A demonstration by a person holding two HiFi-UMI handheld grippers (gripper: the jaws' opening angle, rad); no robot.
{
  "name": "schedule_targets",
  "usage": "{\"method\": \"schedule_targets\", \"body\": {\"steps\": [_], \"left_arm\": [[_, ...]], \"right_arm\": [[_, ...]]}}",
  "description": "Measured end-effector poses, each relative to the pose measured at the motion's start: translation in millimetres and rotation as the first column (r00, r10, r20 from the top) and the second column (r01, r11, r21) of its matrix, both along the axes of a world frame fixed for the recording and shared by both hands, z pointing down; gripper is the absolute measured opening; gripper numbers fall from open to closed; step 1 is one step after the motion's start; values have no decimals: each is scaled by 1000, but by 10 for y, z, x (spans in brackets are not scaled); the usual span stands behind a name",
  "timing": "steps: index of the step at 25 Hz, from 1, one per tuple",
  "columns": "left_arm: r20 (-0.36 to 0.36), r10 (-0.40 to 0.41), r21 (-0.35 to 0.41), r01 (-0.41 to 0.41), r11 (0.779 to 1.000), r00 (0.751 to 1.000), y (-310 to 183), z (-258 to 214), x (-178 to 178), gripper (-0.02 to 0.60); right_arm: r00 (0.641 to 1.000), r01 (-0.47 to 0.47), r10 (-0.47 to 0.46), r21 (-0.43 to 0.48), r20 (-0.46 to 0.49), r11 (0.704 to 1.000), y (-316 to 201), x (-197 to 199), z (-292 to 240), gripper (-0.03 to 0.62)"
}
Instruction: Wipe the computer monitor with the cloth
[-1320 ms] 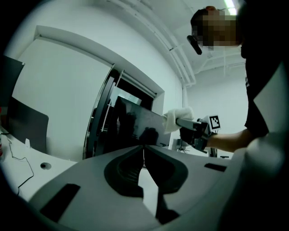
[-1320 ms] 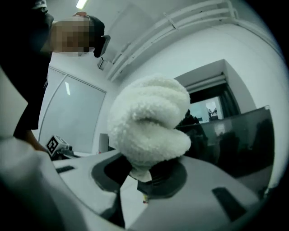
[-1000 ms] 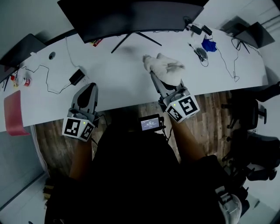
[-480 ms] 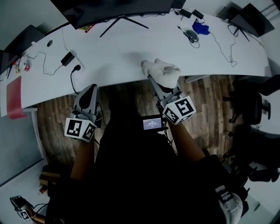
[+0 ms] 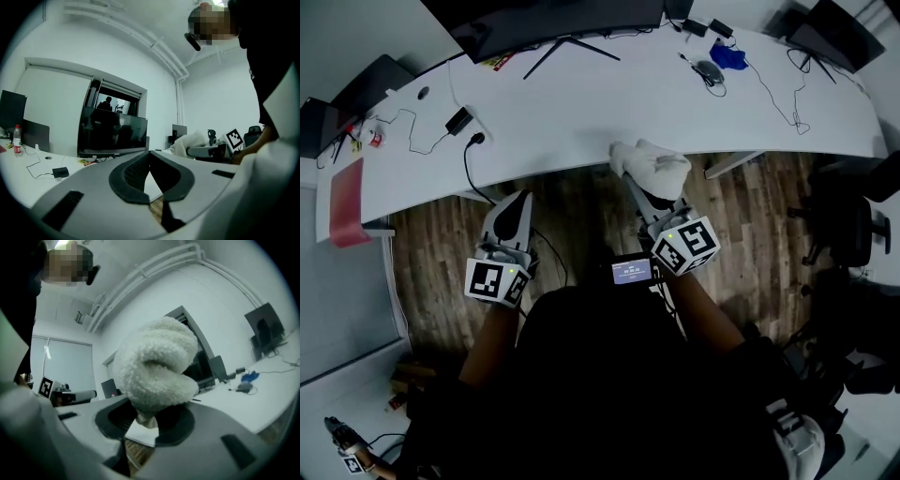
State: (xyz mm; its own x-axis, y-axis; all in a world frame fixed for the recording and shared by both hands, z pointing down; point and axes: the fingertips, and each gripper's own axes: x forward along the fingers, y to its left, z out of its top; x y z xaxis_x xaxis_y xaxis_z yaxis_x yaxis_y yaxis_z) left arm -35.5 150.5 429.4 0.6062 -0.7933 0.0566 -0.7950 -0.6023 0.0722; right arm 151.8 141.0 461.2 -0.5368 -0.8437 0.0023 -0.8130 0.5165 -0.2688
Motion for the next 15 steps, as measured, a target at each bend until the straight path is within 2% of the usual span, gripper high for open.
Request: {"method": "schedule_targets", "body": {"steps": [2,6,11,15], "left_arm": [[-14,-3,13,3,1000,1000,66,-61,-6,-6],[-34,-11,44,13,999,999,298,-160,-140,-6],[-72,-82,37,85,996,994,692,-132,-529,-6],[-97,-143,45,148,988,985,1067,-65,-886,-6]], "right_arm": [[1000,-20,20,-22,0,1000,85,4,32,98],[998,-16,16,5,-57,1000,366,-105,-20,98],[989,-2,8,37,-150,999,851,-241,-140,98],[999,-43,42,-33,-26,999,1165,-194,-51,98]]}}
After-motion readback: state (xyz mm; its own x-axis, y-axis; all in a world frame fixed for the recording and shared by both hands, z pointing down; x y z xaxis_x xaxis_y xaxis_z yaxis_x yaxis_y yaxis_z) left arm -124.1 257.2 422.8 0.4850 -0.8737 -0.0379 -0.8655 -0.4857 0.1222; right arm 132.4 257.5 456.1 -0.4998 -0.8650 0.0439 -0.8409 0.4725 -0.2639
